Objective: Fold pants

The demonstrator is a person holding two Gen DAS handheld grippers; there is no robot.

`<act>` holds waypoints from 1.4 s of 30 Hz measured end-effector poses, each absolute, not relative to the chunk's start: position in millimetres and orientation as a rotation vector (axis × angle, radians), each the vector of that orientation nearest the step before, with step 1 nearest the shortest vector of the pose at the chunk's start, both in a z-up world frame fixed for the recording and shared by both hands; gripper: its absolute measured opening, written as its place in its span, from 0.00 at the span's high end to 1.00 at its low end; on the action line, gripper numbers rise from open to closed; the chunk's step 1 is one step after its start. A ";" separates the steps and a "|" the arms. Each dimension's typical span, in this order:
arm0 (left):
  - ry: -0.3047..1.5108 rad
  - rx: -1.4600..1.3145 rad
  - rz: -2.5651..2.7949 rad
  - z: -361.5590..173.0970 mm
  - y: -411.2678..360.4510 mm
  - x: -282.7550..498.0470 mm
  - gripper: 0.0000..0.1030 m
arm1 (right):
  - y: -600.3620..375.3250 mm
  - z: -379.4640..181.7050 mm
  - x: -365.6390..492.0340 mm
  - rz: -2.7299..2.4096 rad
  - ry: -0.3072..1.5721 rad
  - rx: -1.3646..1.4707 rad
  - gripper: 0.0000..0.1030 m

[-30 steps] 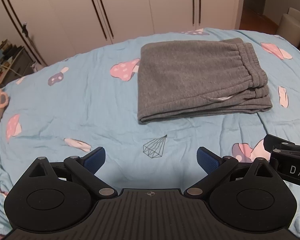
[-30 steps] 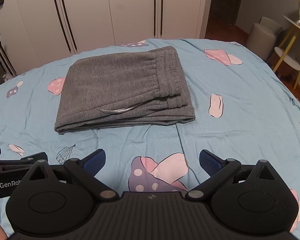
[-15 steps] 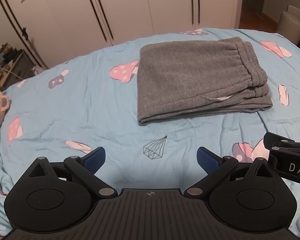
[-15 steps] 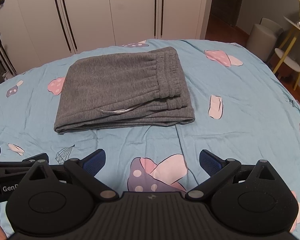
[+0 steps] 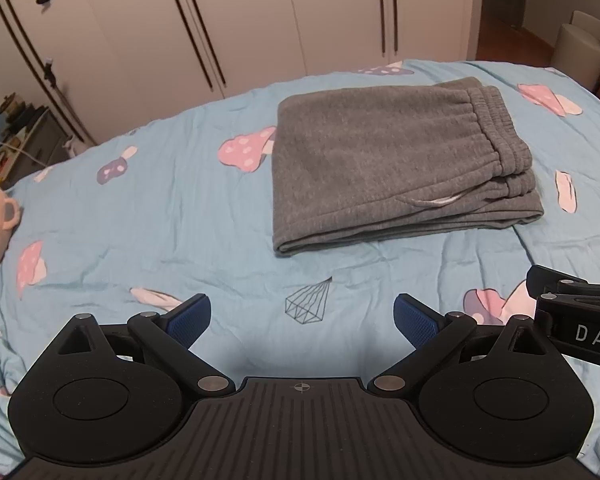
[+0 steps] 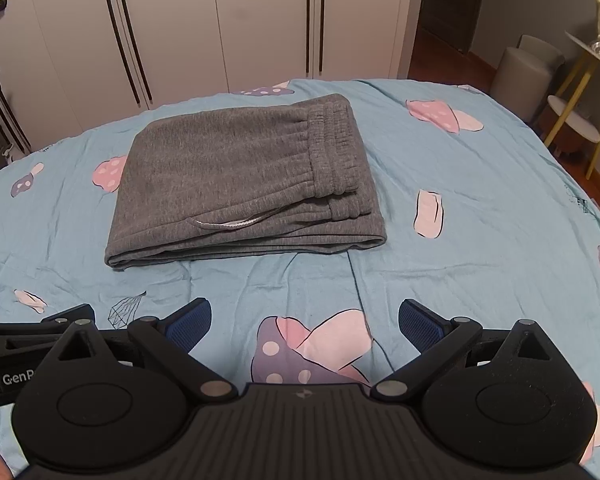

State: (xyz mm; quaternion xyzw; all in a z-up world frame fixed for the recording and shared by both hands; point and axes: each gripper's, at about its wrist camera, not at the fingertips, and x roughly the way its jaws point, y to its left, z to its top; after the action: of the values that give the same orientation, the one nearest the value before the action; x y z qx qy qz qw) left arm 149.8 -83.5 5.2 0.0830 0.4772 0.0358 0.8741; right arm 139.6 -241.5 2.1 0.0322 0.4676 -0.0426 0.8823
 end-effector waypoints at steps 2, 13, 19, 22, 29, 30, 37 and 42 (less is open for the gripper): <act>0.994 0.175 0.077 5.2 -84.1 150.0 0.02 | -241.4 2.2 139.8 -0.088 0.974 0.066 0.03; 0.985 0.184 0.079 5.1 -85.2 149.9 0.02 | -242.3 3.9 140.4 -0.087 0.968 0.066 0.03; 0.985 0.187 0.077 4.9 -84.8 149.6 0.02 | -242.4 4.3 140.6 -0.087 0.968 0.066 0.03; 0.981 0.183 0.076 5.3 -84.6 149.5 0.02 | -242.3 4.7 141.0 -0.086 0.967 0.066 0.03; 0.978 0.182 0.075 5.5 -86.8 149.0 0.02 | -242.1 6.8 139.7 -0.088 0.955 0.064 0.03; 0.979 0.183 0.076 5.4 -86.9 148.8 0.02 | -241.9 6.6 139.7 -0.089 0.954 0.063 0.03; 0.980 0.184 0.076 4.9 -87.1 148.4 0.02 | -241.7 7.4 138.8 -0.090 0.950 0.058 0.03; 0.979 0.180 0.076 5.3 -87.0 148.0 0.02 | -241.2 7.6 138.0 -0.091 0.947 0.055 0.03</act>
State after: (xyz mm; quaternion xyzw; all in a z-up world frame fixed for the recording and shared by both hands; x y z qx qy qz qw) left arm 148.0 -87.0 5.3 0.0865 0.4693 0.0364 0.8780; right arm 138.0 -241.2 7.6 0.0267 0.4559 -0.0437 0.8886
